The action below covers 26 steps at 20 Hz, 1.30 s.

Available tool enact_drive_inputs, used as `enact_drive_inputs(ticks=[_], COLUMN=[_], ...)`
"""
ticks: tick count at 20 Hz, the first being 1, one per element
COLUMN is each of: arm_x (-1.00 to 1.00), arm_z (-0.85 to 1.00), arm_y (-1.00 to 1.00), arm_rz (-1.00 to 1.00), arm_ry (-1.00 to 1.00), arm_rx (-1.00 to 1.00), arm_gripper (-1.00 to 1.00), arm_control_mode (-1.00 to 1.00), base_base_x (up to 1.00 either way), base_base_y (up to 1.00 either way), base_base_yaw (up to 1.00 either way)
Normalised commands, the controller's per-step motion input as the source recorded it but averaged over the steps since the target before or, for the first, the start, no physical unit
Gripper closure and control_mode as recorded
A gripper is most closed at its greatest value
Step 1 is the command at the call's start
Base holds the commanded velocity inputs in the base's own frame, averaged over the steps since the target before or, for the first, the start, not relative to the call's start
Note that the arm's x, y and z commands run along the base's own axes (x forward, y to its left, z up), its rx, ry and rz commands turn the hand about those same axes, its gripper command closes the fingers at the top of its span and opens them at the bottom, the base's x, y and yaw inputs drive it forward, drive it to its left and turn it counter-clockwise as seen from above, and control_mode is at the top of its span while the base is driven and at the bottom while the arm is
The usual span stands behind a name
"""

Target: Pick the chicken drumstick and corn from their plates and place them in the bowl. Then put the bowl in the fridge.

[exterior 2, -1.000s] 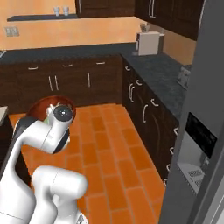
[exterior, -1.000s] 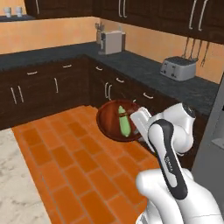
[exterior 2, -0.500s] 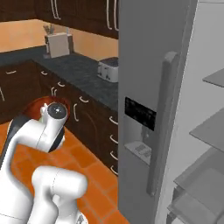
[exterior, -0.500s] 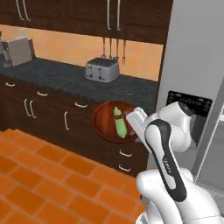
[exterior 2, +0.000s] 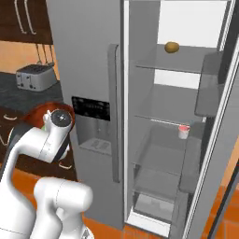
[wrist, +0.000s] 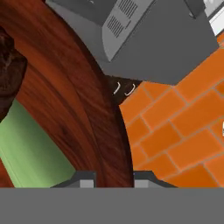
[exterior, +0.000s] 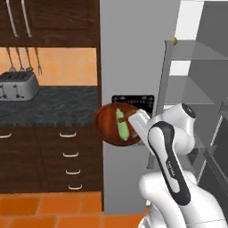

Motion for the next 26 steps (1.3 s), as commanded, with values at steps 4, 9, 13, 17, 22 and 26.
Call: enact_drive_inputs(ticks=[4,9,13,17,22,26], arm_x=[0.0,0.0,0.0,0.0,0.0,0.0], arm_z=[0.0,0.0,0.0,0.0,0.0,0.0], arm_y=[0.0,0.0,0.0,0.0,0.0,0.0], arm_rz=[0.0,0.0,0.0,0.0,0.0,0.0], arm_ry=[0.0,0.0,0.0,0.0,0.0,0.0], arm_rx=[0.0,0.0,0.0,0.0,0.0,0.0], arm_gripper=[1.0,1.0,1.0,1.0,1.0,1.0], arm_control_mode=[1.0,1.0,1.0,1.0,1.0,1.0], base_base_x=[-0.02,-0.24,0.67,0.15,-0.44,-0.39], base_base_y=[0.1,0.38,0.05,-0.03,0.01,-0.11], base_base_yaw=[-0.73,-0.47,-0.45,-0.53,-0.09,-0.21])
